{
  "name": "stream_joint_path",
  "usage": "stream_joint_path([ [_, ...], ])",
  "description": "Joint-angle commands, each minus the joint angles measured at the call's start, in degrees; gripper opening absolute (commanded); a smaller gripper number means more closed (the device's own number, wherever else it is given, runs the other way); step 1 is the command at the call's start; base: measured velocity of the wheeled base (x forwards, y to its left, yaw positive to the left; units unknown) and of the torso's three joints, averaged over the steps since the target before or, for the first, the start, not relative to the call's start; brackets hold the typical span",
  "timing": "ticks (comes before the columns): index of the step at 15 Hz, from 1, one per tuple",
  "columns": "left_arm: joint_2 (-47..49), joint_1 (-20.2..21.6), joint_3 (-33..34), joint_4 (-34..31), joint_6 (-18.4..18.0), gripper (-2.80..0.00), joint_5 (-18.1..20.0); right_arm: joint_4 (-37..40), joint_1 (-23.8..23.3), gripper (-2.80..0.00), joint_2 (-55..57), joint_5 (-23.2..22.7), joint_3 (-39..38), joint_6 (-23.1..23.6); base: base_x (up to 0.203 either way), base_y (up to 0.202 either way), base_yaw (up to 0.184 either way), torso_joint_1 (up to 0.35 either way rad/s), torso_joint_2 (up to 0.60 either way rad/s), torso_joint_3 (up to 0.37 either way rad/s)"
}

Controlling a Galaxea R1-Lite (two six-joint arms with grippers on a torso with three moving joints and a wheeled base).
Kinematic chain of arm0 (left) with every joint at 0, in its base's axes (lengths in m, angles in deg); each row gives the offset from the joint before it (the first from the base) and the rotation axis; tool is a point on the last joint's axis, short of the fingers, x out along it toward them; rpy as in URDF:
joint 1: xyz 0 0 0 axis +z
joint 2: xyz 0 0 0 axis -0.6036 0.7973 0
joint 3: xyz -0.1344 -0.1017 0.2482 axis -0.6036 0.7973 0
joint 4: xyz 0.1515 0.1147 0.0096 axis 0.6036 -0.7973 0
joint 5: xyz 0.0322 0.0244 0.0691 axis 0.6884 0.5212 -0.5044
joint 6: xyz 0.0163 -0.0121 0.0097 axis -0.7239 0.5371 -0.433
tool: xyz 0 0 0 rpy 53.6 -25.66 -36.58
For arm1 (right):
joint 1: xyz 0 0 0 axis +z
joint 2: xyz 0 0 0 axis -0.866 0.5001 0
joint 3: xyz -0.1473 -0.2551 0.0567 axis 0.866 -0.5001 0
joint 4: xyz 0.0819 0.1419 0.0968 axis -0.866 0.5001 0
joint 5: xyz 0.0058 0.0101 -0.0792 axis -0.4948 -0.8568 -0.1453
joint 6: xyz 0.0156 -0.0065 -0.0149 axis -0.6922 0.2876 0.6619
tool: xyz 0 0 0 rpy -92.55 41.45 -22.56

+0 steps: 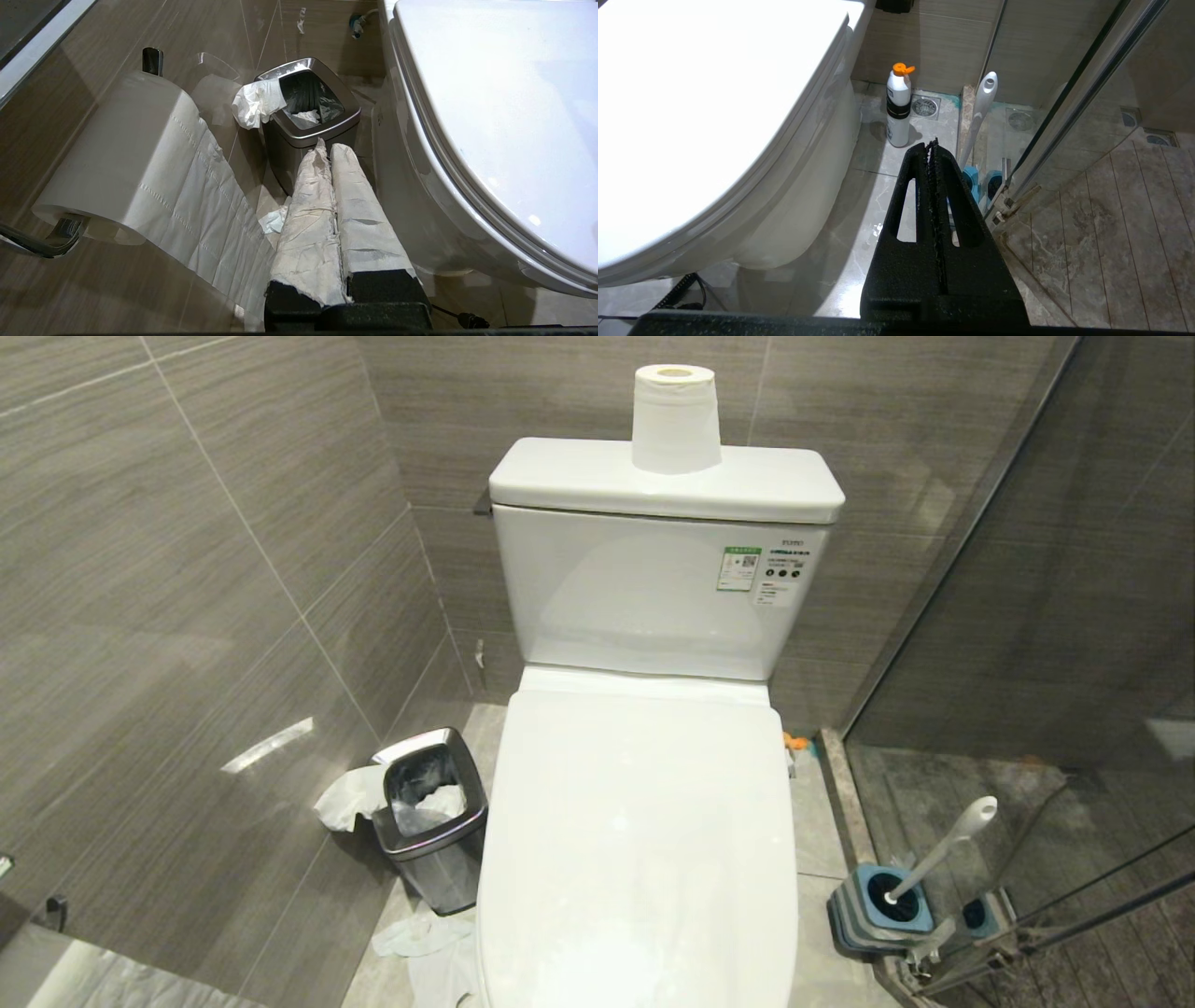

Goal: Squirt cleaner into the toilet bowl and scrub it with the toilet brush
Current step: Use the left hand to lift the toilet lid slightly

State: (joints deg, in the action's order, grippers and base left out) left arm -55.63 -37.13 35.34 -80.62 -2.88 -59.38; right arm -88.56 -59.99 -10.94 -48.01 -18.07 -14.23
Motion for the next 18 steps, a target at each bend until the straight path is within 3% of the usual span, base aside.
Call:
stream_joint_path([
  [1,-0.01,0.00,0.18,0.00,-0.02,-2.80,0.00,-0.03,0.00,-2.80,0.05,-0.08,0.06,-0.02,0.000,0.000,0.000,0.000,0.00,0.000],
  [18,-0.01,-0.34,0.18,0.01,-0.01,-2.80,-0.34,-0.03,0.00,-2.80,0.05,0.00,0.06,-0.02,0.000,0.000,0.000,0.000,0.00,0.000],
])
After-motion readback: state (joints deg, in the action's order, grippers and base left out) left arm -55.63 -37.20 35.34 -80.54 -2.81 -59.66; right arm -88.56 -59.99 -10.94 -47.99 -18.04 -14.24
